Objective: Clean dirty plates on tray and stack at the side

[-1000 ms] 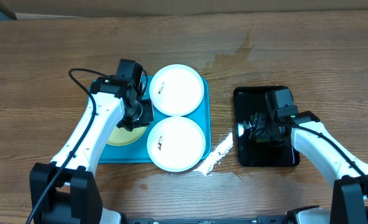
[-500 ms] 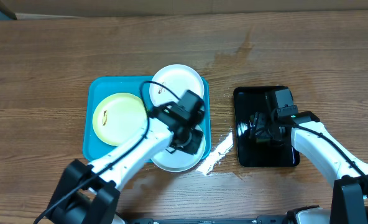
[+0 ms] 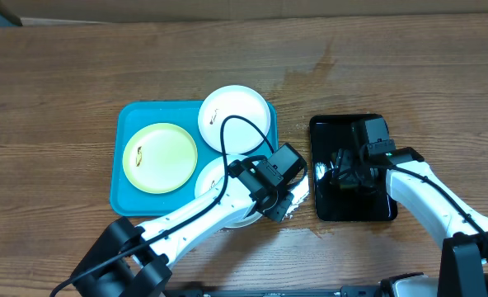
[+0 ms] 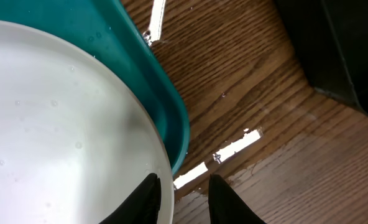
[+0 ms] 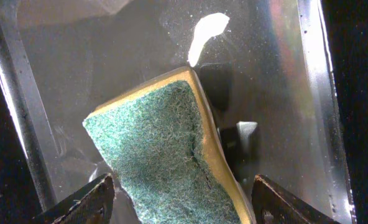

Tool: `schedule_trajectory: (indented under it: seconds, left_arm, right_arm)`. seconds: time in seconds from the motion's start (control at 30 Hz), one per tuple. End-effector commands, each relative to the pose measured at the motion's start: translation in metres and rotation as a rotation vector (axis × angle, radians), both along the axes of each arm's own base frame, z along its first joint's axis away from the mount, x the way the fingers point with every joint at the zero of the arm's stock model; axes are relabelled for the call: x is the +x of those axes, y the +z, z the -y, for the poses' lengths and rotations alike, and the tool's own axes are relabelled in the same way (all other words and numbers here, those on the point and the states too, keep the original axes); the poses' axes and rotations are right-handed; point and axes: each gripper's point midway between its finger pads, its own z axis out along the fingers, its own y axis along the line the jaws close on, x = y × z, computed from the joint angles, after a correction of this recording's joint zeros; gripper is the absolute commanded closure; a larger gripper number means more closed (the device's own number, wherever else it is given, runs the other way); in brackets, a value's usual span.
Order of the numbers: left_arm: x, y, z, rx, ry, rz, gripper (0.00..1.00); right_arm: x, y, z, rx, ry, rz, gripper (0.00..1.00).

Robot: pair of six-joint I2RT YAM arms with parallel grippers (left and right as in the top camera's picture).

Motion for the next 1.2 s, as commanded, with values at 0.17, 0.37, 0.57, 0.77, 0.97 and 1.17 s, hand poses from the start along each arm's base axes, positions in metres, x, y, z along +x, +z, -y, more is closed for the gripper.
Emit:
schedule_trajectory:
  seconds: [0.17,0.37,0.57,0.77,0.97,1.17]
  left_arm:
    - [-0.004,-0.023,-0.009,0.074,0.023,-0.042,0.76]
    - [-0.008,-0.026,-0.013,0.096,0.022,-0.061,0.83]
    - [-0.014,-0.027,-0.019,0.119,0.023,-0.086,0.89]
    - [-0.02,-0.027,-0.014,0.091,0.017,-0.121,0.96]
    - [-0.021,-0.025,-0.012,0.081,0.015,-0.129,0.96]
    - [-0.014,-0.007,-0.007,0.084,0.012,-0.119,0.96]
  right_arm:
    - [0.001,0.001,0.0,0.003,-0.006,0.007,0.28]
    - [0.001,0.001,0.0,0.003,-0.006,0.007,0.27]
    - [0.001,0.001,0.0,0.003,-0.006,0.007,0.27]
    - [0.001,0.001,0.0,0.003,-0.006,0.007,0.27]
    - [0.0,0.001,0.0,0.003,-0.006,0.006,0.27]
    - [0.001,0.001,0.0,0.003,-0.006,0.007,0.27]
